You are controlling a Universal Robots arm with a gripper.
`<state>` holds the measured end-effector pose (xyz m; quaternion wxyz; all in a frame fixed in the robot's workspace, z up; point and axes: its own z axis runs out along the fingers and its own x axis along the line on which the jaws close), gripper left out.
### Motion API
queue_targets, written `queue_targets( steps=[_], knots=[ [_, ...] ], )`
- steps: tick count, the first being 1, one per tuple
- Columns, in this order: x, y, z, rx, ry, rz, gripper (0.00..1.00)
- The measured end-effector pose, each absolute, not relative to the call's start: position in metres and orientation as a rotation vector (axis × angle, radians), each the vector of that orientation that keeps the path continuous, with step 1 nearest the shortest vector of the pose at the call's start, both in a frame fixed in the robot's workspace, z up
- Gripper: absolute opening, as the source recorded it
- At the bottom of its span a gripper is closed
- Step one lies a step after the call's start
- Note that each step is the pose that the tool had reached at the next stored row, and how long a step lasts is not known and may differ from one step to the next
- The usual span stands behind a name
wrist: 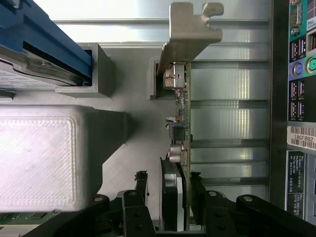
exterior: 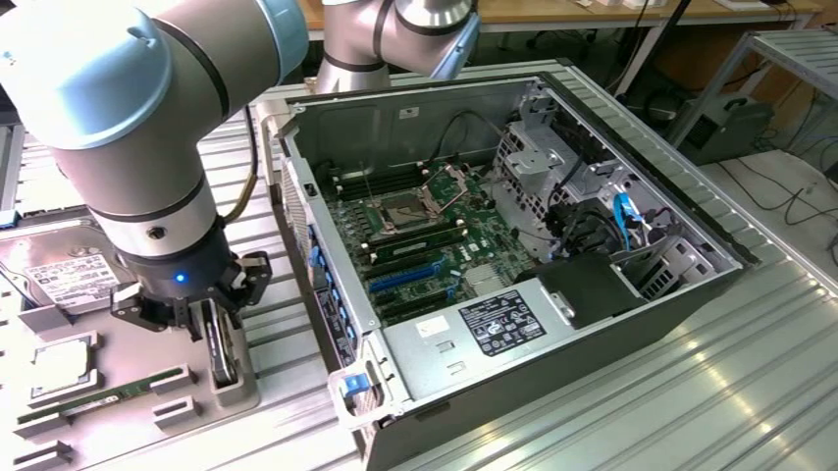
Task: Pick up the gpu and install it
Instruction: 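Pick up the gpu and move the gpu toward the slot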
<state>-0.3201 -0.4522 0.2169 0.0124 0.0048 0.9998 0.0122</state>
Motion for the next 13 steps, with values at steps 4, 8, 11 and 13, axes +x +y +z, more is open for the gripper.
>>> queue_targets(
  steps=[4, 8, 11, 13],
  knots=[
    [-0.3201, -0.4521, 0.2169, 0.015, 3.117, 0.038, 0.45],
    [-0.3201, -0.4521, 0.2169, 0.015, 3.117, 0.038, 0.37],
    [-0.3202, -0.4521, 0.2169, 0.015, 3.117, 0.038, 0.37],
    [-0.3198, -0.4520, 0.2169, 0.015, 3.117, 0.038, 0.36]
  ],
)
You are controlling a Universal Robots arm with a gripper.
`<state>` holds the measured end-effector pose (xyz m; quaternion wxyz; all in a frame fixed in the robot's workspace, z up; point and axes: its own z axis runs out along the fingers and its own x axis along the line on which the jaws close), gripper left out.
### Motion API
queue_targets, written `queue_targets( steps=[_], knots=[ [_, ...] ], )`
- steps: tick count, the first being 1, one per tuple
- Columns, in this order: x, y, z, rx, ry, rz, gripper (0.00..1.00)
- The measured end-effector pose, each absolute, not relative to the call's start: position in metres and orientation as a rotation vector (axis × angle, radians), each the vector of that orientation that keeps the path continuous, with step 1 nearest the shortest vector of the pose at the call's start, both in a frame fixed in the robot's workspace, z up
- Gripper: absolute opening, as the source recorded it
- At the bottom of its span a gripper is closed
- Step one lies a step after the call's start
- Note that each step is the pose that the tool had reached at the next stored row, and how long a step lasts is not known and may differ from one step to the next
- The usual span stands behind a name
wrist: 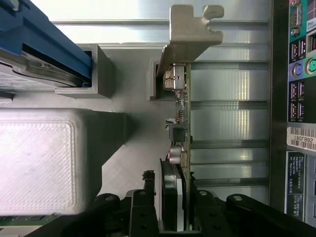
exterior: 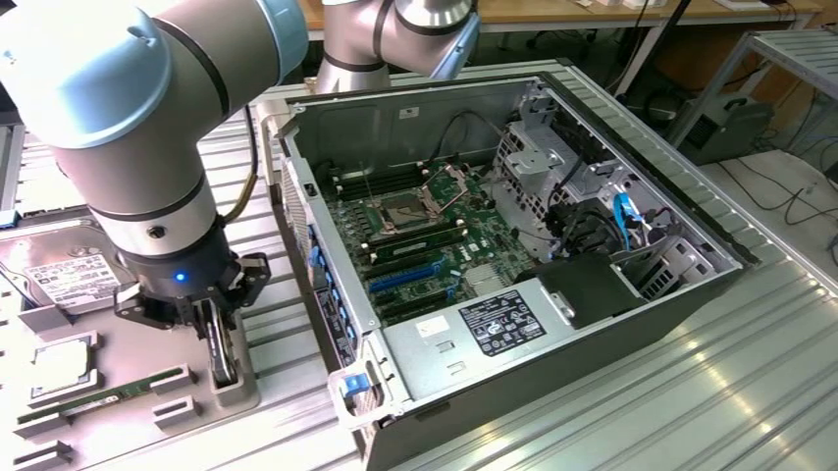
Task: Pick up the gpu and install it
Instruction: 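Pick up the gpu and move the gpu toward the slot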
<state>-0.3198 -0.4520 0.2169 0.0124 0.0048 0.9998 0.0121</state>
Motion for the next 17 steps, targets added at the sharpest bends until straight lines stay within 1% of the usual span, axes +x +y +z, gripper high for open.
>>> queue_targets(
  steps=[1, 2, 17],
  knots=[
    [-0.3196, -0.4521, 0.2169, 0.015, 3.117, 0.038, 0.36],
    [-0.3193, -0.4521, 0.2169, 0.015, 3.117, 0.038, 0.29],
    [-0.3171, -0.4521, 0.2169, 0.015, 3.117, 0.038, 0.29]
  ],
)
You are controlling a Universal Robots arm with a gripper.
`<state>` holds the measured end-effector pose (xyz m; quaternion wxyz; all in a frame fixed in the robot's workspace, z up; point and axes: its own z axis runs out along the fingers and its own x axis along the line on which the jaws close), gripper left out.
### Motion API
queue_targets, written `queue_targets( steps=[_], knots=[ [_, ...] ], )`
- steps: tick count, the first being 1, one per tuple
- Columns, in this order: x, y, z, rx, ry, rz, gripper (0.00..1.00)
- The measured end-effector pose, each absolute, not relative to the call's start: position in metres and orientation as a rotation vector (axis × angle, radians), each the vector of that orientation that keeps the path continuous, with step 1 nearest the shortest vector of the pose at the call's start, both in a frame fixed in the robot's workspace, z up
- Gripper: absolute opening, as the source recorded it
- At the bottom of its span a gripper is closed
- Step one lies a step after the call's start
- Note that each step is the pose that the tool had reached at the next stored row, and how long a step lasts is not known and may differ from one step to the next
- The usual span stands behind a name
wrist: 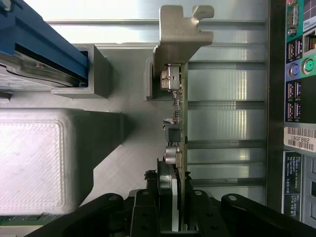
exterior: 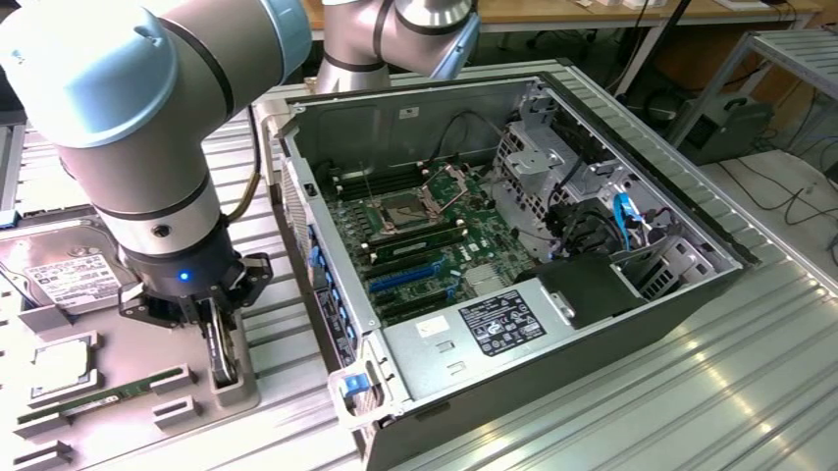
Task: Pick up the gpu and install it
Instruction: 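Pick up the gpu and move the gpu toward the slot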
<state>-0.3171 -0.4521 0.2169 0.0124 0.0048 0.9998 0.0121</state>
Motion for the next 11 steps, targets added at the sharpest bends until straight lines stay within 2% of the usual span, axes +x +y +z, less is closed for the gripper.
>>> queue_targets(
  steps=[11],
  knots=[
    [-0.3171, -0.4521, 0.2245, 0.015, 3.117, 0.038, 0.29]
  ],
)
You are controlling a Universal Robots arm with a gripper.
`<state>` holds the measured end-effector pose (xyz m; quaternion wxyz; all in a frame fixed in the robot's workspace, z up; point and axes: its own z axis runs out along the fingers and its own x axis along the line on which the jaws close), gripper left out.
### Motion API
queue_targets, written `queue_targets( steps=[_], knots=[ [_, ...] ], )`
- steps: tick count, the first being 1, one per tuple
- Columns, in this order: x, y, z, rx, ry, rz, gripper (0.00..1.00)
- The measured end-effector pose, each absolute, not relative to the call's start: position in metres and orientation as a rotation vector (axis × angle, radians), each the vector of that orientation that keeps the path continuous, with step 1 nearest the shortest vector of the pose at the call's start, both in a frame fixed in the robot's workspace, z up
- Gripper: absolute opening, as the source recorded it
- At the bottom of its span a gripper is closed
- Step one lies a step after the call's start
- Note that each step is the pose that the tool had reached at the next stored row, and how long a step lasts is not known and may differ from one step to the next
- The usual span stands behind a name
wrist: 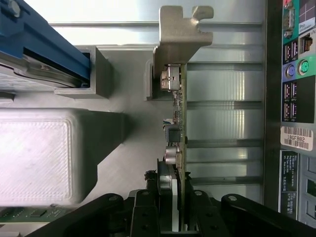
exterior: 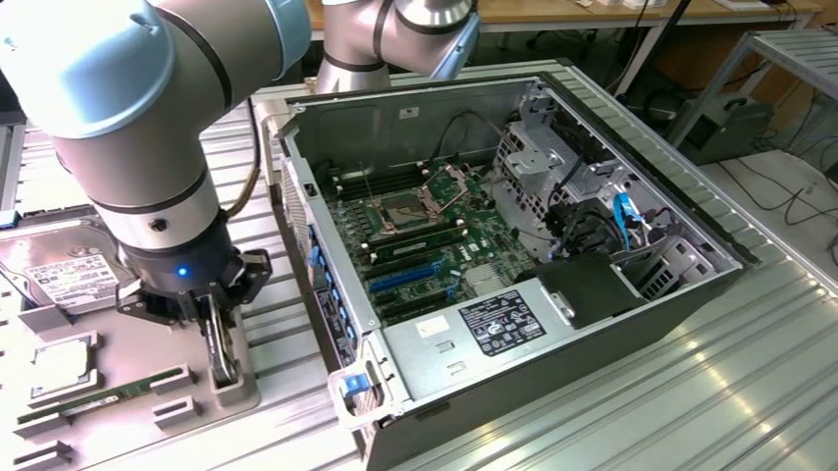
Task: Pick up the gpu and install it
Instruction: 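Pick up the gpu and move the gpu toward the slot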
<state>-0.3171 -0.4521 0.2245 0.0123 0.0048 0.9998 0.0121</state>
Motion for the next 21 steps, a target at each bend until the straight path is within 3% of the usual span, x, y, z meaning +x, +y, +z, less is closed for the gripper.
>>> queue_targets(
  steps=[10, 21],
  knots=[
    [-0.317, -0.452, 0.245, 0.015, 3.117, 0.038, 0.29],
    [-0.317, -0.452, 0.294, 0.015, 3.117, 0.038, 0.29]
  ],
)
